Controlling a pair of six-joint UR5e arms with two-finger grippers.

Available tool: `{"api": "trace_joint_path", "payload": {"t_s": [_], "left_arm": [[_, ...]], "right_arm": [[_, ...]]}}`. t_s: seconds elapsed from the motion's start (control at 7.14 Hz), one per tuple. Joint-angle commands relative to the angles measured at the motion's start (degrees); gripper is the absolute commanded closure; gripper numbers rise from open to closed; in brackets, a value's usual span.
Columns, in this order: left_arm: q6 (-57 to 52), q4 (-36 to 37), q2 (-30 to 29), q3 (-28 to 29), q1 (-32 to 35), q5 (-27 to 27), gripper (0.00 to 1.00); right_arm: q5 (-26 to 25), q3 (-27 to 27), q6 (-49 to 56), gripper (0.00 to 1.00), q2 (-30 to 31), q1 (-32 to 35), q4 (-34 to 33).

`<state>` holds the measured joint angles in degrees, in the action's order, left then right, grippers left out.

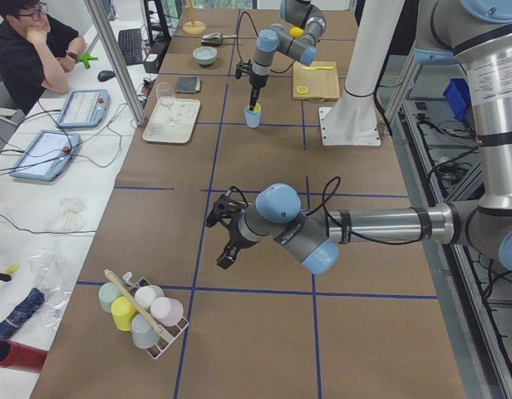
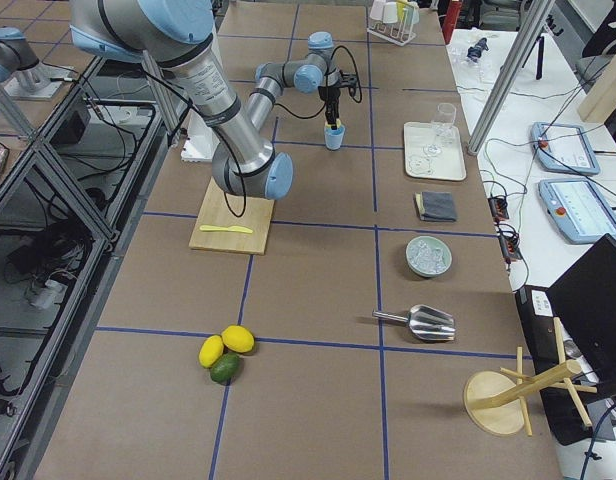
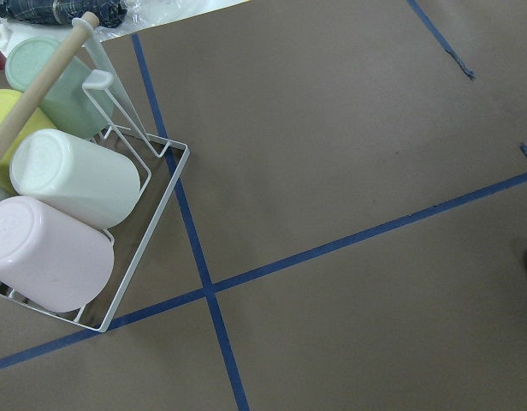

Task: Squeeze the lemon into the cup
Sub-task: 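Lower the lemon slice into the blue cup and open the right gripper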

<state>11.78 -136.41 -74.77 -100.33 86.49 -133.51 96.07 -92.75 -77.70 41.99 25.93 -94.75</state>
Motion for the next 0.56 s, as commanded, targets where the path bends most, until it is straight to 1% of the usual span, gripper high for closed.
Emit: {"api": "trace_joint_path", "payload": {"t_s": [0.0,0.14,0.28,0.42], "left_arm": [[0.0,0.0,0.0,0.0,0.0,0.0,0.0],[0.0,0.0,0.0,0.0,0.1,0.0,0.0],[-0.3,-0.2,-0.1,-0.2,0.0,0.1,0.0],[-0.2,0.0,-1.2,-0.6,-1.8,0.3,0.0]], "right_arm": [[0.2,-0.1,0.2,0.23,0.0,0.0,0.0],[0.2,-0.1,0.5,0.22,-0.1,0.0,0.0],[0.3,-0.4,1.2,0.0,0.6,0.0,0.1],[0.2,-4.2,5.4,0.0,4.2,0.2,0.3]]}}
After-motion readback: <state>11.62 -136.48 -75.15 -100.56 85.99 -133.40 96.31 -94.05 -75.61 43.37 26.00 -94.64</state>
